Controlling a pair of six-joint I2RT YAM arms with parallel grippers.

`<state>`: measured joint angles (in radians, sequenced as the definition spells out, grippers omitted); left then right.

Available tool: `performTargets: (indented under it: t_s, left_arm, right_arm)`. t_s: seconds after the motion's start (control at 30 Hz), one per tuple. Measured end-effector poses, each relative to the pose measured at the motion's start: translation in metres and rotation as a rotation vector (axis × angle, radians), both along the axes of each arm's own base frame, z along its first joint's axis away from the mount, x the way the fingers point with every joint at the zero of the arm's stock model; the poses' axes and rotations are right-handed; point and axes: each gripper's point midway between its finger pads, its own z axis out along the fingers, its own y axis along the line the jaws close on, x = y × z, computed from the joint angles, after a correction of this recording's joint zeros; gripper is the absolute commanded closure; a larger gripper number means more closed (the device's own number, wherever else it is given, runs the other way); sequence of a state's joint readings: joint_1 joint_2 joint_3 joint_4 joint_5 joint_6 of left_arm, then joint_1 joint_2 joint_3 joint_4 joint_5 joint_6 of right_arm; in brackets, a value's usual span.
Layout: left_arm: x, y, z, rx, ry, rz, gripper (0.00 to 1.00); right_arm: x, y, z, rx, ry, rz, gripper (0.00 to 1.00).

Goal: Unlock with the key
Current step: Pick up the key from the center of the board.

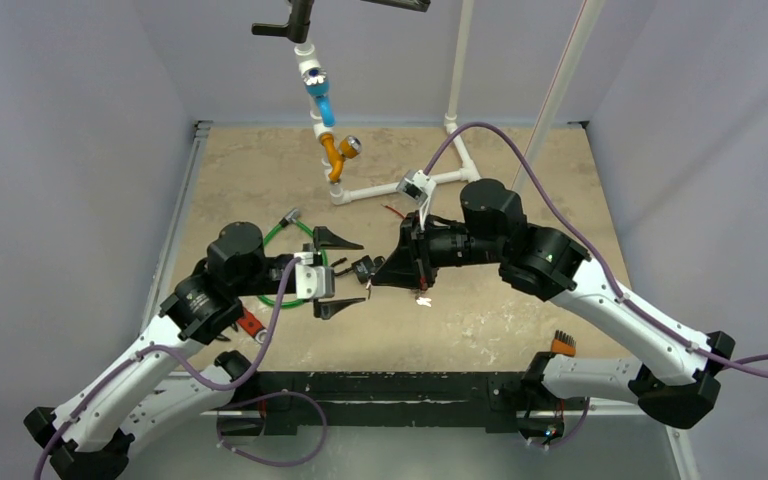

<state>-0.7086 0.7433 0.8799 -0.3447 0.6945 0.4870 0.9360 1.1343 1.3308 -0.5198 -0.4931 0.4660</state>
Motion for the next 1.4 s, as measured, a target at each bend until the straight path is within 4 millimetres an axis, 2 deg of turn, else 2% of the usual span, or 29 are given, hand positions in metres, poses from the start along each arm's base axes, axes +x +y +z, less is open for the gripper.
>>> performTargets:
  t_s: [0.13, 0.33, 0.7, 0.77, 0.9, 1.03, 1.17, 1.4]
  left_arm:
    - [0.000, -0.005, 0.002, 0.001, -0.037, -0.014, 0.21]
    - [-0.005, -0.010, 0.008, -0.017, -0.058, -0.035, 0.39]
    - [-0.020, -0.013, 0.012, -0.042, -0.022, -0.087, 0.41]
    - [-0.022, -0.012, 0.015, -0.051, -0.011, -0.092, 0.49]
    - [-0.025, -0.013, 0.026, -0.082, -0.009, -0.099, 0.74]
    - [-0.027, -0.012, 0.035, -0.104, -0.018, -0.100, 0.94]
    - [-0.028, -0.011, 0.034, -0.103, -0.011, -0.101, 1.00]
    - [-0.030, -0.009, 0.033, -0.097, -0.010, -0.098, 1.00]
  right_arm:
    - [-0.005, 0.001, 0.004, 0.018, 0.004, 0.030, 1.00]
    - [-0.012, 0.003, 0.010, 0.046, 0.009, 0.070, 1.00]
    - [-0.014, 0.008, 0.022, 0.096, 0.001, 0.100, 1.00]
    - [-0.015, 0.010, 0.021, 0.098, 0.003, 0.107, 1.00]
    - [-0.014, 0.013, 0.020, 0.099, 0.006, 0.116, 1.00]
    - [-0.013, 0.015, 0.017, 0.101, 0.012, 0.118, 1.00]
    - [-0.012, 0.016, 0.022, 0.117, 0.001, 0.118, 1.00]
    - [-0.013, 0.015, 0.019, 0.115, 0.003, 0.118, 1.00]
